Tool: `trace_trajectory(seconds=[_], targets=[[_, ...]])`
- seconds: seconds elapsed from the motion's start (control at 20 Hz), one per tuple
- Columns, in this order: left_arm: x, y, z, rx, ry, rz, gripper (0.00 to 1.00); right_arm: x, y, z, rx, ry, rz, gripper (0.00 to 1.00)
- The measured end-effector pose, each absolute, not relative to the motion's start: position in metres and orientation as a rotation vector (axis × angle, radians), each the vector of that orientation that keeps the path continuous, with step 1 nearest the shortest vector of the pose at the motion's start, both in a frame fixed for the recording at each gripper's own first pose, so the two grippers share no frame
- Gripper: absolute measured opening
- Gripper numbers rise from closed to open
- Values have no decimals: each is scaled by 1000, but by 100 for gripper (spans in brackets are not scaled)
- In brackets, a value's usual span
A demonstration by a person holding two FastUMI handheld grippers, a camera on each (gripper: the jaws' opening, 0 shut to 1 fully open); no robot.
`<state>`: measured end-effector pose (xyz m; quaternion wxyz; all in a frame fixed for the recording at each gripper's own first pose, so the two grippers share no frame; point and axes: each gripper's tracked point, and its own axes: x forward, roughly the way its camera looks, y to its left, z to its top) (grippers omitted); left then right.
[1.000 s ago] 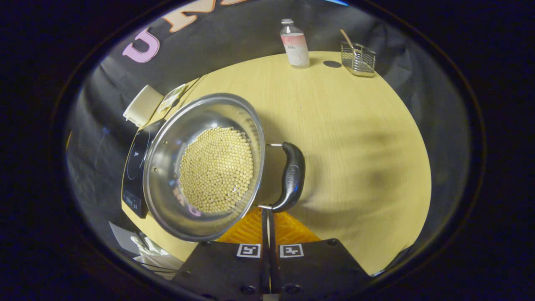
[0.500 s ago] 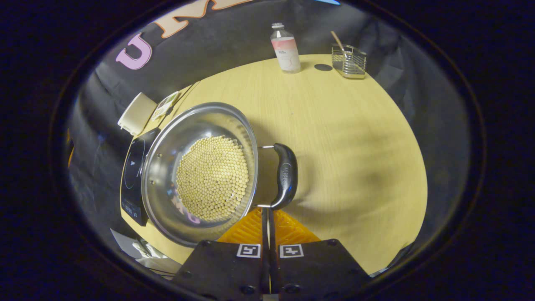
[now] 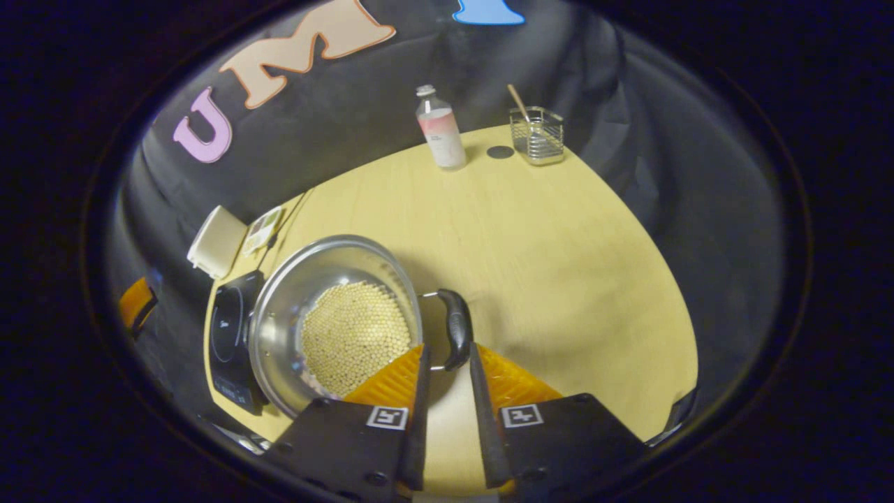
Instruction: First push the handle of the pot to place it horizontally, then grasp the pot with both hands and set it on the induction cooktop.
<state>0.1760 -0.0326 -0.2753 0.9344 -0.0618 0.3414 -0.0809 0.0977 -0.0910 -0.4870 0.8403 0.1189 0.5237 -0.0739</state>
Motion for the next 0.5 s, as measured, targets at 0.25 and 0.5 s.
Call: trace_trajectory(seconds=[0.25, 0.5], targets=[[171, -29, -323, -151, 838, -179, 87, 107, -86, -494, 232, 1116, -178, 63], [171, -20, -358, -163, 937, -172, 88, 113, -87, -507, 197, 1146, -196, 77]])
